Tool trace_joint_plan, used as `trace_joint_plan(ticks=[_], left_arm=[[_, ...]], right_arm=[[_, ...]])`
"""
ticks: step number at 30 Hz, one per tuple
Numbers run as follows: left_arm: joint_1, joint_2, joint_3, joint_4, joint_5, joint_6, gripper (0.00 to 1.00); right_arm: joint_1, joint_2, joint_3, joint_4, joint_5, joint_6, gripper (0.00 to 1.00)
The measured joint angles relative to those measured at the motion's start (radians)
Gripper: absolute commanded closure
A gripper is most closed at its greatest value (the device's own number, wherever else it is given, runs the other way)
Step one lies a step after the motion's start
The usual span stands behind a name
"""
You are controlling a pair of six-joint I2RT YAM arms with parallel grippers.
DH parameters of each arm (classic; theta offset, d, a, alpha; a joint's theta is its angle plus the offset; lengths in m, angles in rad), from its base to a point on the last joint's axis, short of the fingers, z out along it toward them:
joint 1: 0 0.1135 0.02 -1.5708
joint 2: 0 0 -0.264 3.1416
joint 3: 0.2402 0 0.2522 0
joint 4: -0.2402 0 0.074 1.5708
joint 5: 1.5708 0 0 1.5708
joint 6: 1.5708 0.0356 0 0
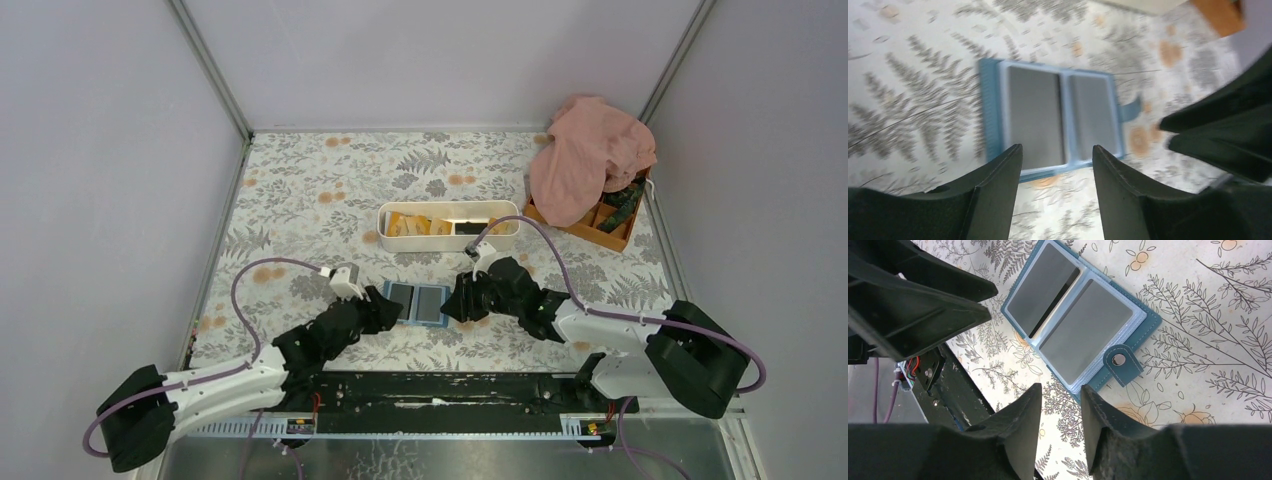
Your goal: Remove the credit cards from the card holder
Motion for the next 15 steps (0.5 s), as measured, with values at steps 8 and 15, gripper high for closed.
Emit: trace_joint_plan(ticks=[8,15], left_arm=[[0.0,0.121,0.008,-0.098,-0.053,-0.011,0.39],[0.001,0.306,0.011,0.13,0.004,-0.031,0.39]], right_arm=[[0.0,0.007,0.0,0.002,-0.007,0.004,0.48],[0.0,0.009,0.0,0.005,-0.007,0.004,0.48]])
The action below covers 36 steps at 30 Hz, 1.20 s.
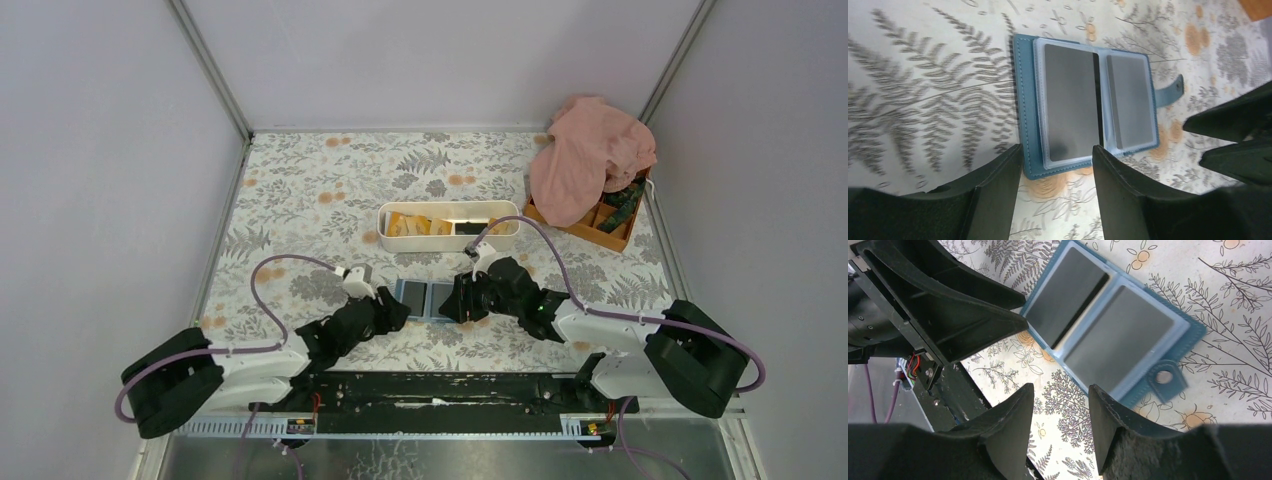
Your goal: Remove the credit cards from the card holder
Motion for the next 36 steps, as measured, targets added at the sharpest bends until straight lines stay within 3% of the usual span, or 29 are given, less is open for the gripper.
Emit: trace_joint_plan(ticks=[5,16,29,36], left_arm=[[-0.002,0.097,0.0,0.145,0.055,-0.033,0.39],[-0.004,0.072,0.0,0.142,0.133,-0.039,0.4],[-0.004,-0.212,0.0,0.021,0.116,0.01,0.44],[0.02,-0.081,0.016,0.058,0.145,0.058,0.45]], right_arm=[[0.0,-0.004,-0.006,0.009,0.021,0.011,0.49],[0.0,-0.021,-0.041,0.074,0.077,0.068,0.51],[0.0,0.036,-0.043,0.142,0.046,0.089,0.51],[0.0,0.061,-0.042,0.171,0.009,0.09,0.51]])
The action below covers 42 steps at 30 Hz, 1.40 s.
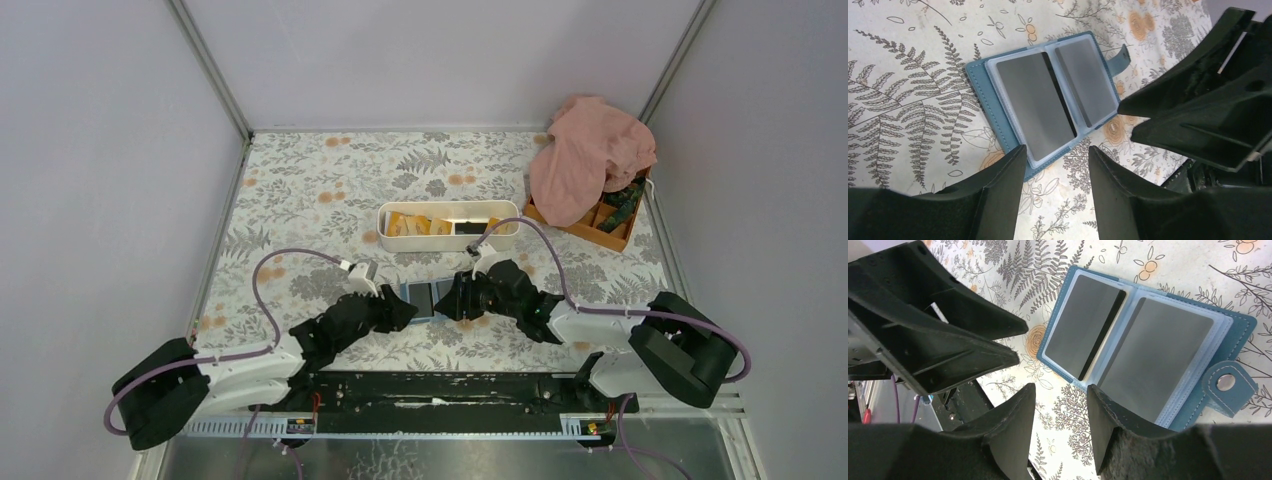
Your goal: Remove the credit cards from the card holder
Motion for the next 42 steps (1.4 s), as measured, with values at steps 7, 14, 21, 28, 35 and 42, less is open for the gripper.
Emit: trace_joint_plan(ticks=[7,14,21,28,35,42], left_arm=[[0.064,0.108,-0.004,0.129,0.078,0.003,0.45],[0.127,0.194,-0.01,0.237,0.152,0.004,0.45],[0.158,0.254,-0.035,0.299,0.192,0.003,0.45],[0.174,0.321,-0.048,0.379,0.223,-0.006,0.46],[0.18,0.377,-0.053,0.446,0.248,-0.02,0.46],[0.183,0.396,-0.053,0.467,0.258,-0.03,0.46]], right_arm=[[0.0,0.006,0.001,0.02,-0.011,0.001,0.51],[0.0,0.066,0.001,0.059,-0.016,0.018,0.51],[0.0,0.121,0.003,0.103,-0.037,0.034,0.51],[-0.008,0.187,0.009,0.148,-0.046,0.049,0.52],[-0.058,0.228,0.041,0.179,-0.067,0.06,0.52],[-0.07,0.319,0.116,0.196,-0.106,0.06,0.51]])
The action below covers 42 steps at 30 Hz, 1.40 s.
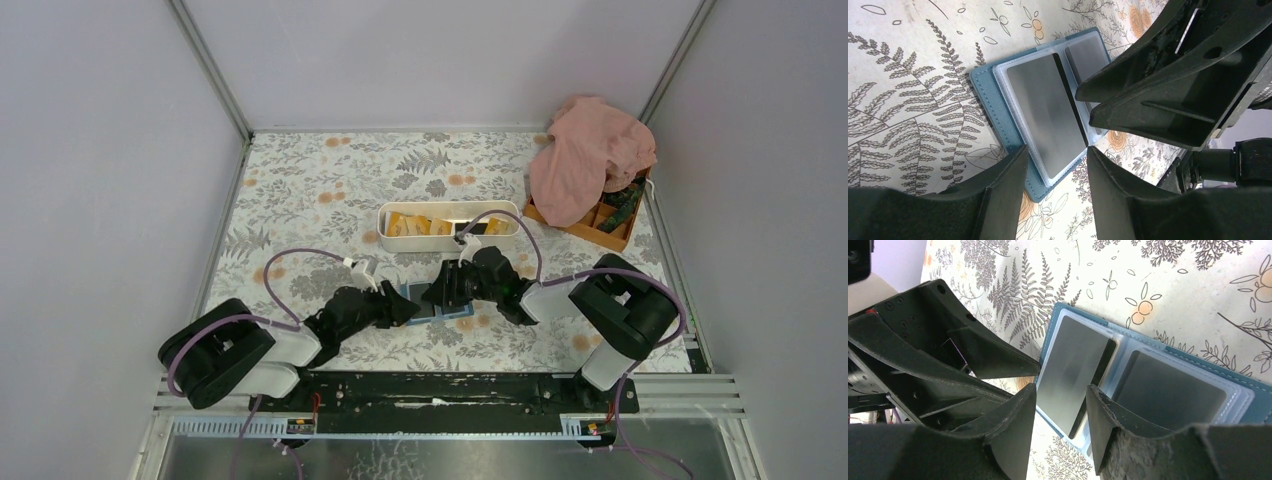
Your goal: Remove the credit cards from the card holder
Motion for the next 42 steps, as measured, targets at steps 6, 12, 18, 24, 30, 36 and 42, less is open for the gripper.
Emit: trace_joint_plan(ticks=[6,12,18,24,30,36,42], left_arm=[[0.01,-0.003,-0.005,0.003,0.011,-0.004,0.47],[0.011,-0.086,-0.011,-0.02,0.028,-0.004,0.48],[0.011,-0.128,-0.007,-0.023,0.05,-0.002,0.48],[0.011,-0.046,-0.007,0.002,0.069,-0.004,0.49],[0.012,0.107,-0.008,0.146,0.088,-0.023,0.5],[0.012,0.206,-0.015,0.279,0.105,-0.043,0.51],[0.016,0.215,-0.024,0.301,0.111,-0.047,0.51]], right_arm=[[0.0,0.033,0.008,0.003,-0.007,0.0,0.51],[-0.002,0.032,0.008,-0.001,-0.006,-0.006,0.51],[-0.007,0.033,0.008,0.0,-0.007,-0.008,0.51],[-0.009,0.04,0.008,0.008,-0.01,-0.005,0.51],[-0.016,0.04,0.008,0.007,-0.008,-0.007,0.51],[-0.023,0.026,0.008,-0.004,-0.004,-0.01,0.51],[-0.023,0.026,0.008,-0.004,-0.008,-0.013,0.51]])
